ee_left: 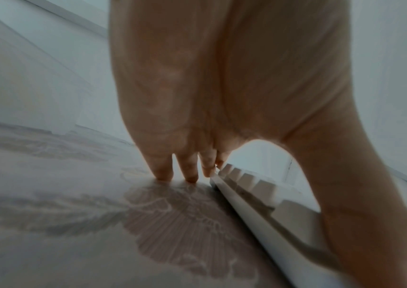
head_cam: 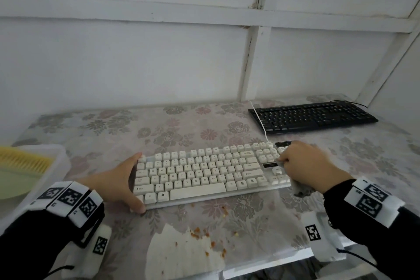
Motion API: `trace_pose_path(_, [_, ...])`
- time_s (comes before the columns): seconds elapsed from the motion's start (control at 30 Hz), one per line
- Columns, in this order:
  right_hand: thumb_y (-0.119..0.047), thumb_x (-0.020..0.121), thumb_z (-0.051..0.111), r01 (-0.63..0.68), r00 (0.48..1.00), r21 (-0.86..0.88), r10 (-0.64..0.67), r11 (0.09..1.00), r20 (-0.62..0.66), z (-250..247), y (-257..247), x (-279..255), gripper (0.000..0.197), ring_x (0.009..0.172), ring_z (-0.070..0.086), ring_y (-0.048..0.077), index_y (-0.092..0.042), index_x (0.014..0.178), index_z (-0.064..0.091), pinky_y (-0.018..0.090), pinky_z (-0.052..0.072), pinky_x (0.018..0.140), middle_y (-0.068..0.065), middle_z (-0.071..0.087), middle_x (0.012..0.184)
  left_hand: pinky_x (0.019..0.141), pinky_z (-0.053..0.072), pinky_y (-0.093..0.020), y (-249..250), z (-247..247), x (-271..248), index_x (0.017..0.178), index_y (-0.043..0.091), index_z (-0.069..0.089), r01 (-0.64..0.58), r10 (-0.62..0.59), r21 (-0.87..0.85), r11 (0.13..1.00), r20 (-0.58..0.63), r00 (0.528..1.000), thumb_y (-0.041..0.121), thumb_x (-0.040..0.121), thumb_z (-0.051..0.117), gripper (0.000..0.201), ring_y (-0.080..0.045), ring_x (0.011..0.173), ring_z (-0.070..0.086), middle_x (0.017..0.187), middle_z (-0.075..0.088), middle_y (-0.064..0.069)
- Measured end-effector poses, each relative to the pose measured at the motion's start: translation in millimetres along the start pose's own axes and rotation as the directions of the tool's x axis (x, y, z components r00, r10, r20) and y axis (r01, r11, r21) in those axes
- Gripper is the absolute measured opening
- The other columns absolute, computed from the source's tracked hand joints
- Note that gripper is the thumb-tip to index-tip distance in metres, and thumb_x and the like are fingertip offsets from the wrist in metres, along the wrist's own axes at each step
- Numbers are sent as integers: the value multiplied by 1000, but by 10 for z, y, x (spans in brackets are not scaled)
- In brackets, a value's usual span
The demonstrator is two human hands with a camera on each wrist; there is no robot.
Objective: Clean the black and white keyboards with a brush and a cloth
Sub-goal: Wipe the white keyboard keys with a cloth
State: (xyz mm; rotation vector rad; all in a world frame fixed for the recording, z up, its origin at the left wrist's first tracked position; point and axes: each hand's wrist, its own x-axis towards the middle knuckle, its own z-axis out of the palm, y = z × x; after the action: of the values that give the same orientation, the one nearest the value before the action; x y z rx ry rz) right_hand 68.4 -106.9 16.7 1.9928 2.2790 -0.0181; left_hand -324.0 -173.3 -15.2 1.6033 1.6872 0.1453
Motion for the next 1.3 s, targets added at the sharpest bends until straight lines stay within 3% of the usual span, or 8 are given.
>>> trace_pose_path(0.13, [-24,97,44,176,984,66,-175,982,-18,43,-226,-44,30,76,47,14,-34,108,70,24,37,62,-11,38,79,107,25,-24,9,0,-4,151,23,-8,4,-4,-1,1000,5,1000,67,9,81,173,-12,136,27,155,18,4])
trace_pose_path(0.23, [-28,98,41,194,981,-11,-194,981,-5,85,-205,-64,30,84,47,17,-38,108,68,28,38,68,-5,38,89,109,25,-26,8,1,-12,151,23,-9,7,-7,0,1000,2,1000,68,9,81,174,-13,137,26,155,18,4])
trace_pose_path(0.4, [-30,98,42,227,974,-11,-227,974,5,86,-72,-22,29,80,46,14,-41,108,67,26,36,62,-14,30,77,109,25,-27,22,1,-16,151,24,-9,18,-18,13,1000,-4,1000,66,11,80,171,-14,138,26,156,18,3])
trace_pose_path(0.6, [-38,99,42,120,992,-51,-118,991,46,-4,215,1,28,79,47,14,-45,113,65,20,36,59,-13,33,75,111,25,-27,-2,-8,-7,151,22,-8,-5,5,2,1000,-6,1000,71,5,80,177,-13,138,26,155,19,4])
trace_pose_path(0.73, [-30,98,42,57,995,-42,-60,997,-78,9,277,52,31,80,43,16,-42,113,66,28,38,66,-13,29,76,111,25,-27,-4,-2,-14,151,23,-9,5,-5,2,1000,2,1000,70,6,80,176,-14,138,26,155,18,4])
trace_pose_path(0.9, [-45,96,43,124,991,3,-123,992,-58,140,435,-20,27,80,45,12,-51,116,60,22,30,57,-12,37,81,113,26,-30,-1,-10,8,151,24,-9,15,-15,-1,1000,9,1000,70,6,81,176,-14,139,26,155,18,4])
trace_pose_path(1.17, [-40,98,42,121,992,4,-121,993,-39,110,755,4,29,69,43,5,-51,119,58,19,28,53,-9,42,80,112,25,-28,9,-10,8,151,23,-10,17,-17,-11,1000,11,1000,69,7,81,176,-14,139,24,156,16,4])
trace_pose_path(1.3, [-35,98,43,47,996,51,-43,998,-80,184,786,39,30,71,46,9,-46,121,59,24,35,59,-7,42,80,112,26,-29,-9,-4,10,151,24,-9,19,-19,-16,1000,10,1000,68,8,82,175,-14,139,26,156,18,4])
